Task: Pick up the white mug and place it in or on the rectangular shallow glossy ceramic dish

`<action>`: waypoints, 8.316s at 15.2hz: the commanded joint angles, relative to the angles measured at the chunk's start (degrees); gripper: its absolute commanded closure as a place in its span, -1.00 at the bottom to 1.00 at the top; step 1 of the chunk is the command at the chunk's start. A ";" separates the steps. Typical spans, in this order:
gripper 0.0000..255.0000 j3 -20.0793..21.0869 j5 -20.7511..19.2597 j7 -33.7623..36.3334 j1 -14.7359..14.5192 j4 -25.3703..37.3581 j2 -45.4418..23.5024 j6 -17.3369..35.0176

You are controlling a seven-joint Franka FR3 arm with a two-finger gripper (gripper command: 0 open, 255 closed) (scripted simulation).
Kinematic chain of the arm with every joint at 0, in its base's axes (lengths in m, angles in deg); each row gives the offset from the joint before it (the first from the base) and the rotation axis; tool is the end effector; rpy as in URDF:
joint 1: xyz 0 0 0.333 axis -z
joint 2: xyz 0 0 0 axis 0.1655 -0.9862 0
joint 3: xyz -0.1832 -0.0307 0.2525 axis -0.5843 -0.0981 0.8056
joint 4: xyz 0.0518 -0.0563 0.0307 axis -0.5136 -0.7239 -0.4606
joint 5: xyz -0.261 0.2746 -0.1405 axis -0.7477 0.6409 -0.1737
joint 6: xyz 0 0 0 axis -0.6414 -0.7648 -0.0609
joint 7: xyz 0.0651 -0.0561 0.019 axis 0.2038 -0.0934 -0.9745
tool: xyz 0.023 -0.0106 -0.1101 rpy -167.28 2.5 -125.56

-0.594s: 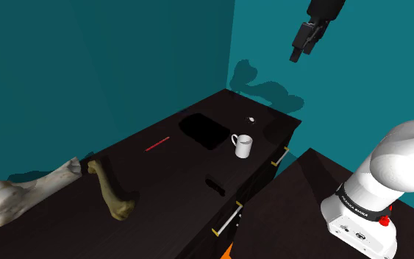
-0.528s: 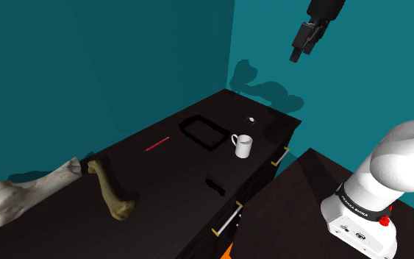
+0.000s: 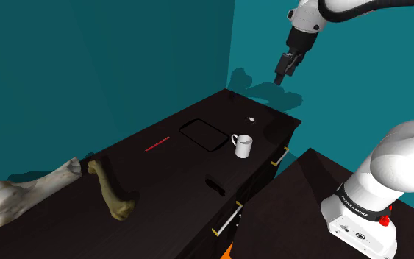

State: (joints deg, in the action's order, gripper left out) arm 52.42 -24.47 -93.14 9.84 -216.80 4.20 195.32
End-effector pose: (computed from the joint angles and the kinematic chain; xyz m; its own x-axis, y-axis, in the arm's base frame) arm 0.3656 0.0079 0.5390 0.9796 0.1489 0.1350 0.1453 -0.9887 0.0364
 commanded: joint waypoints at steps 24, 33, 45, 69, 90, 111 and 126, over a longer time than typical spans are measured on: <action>-1.00 -0.71 0.87 -6.70 -1.60 -6.38 -46.77 48.19; -1.00 -0.37 0.93 -7.79 -1.53 -1.79 -60.67 56.65; 1.00 -0.41 0.90 -7.77 -1.59 -0.90 -63.93 59.02; 1.00 -0.28 1.01 -7.74 -1.48 -2.92 -50.99 48.10; 1.00 0.47 -0.41 -3.49 -3.99 33.54 -66.79 27.46; 1.00 0.36 -1.06 -1.89 -5.92 71.00 -92.77 15.99; -1.00 0.30 -1.12 -1.89 -5.96 71.57 -96.28 18.93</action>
State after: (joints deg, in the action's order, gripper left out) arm 52.72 -25.59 -95.03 3.88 -145.23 -92.09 214.25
